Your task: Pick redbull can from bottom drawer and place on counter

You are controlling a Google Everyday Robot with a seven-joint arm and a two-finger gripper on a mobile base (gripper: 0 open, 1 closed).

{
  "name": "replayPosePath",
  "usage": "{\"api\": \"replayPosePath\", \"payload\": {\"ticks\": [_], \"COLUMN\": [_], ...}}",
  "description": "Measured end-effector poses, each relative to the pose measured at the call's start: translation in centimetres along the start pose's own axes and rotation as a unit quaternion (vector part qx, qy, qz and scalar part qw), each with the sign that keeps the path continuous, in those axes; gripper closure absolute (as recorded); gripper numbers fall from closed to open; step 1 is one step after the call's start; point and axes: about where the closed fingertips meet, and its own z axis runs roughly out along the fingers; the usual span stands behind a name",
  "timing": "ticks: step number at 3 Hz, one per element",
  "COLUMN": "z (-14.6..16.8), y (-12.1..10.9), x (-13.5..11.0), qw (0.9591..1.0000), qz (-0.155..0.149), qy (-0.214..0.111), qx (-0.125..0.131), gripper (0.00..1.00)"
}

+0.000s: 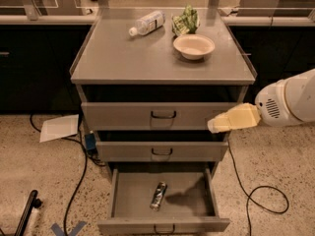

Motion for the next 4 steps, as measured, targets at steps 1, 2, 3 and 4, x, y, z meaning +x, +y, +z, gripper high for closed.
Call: {"api": "replayPosePath", "payload": {"ticks": [1, 2, 3, 4], "z": [0.0, 1.8, 6.8, 12.3], "y": [0.0, 0.6, 3.7, 6.1], "x": [0.0, 0.4, 2.7, 4.5], "qw": [1.0000, 0.9985, 0.9886, 0.9797], "qz": [0.000, 0.039, 0.114, 0.152], "qy": [0.000, -0.031, -0.066, -0.089], "qx": [0.000, -0.023, -0.072, -0.096], "gripper": [0.00, 0.00, 0.00, 0.00]}}
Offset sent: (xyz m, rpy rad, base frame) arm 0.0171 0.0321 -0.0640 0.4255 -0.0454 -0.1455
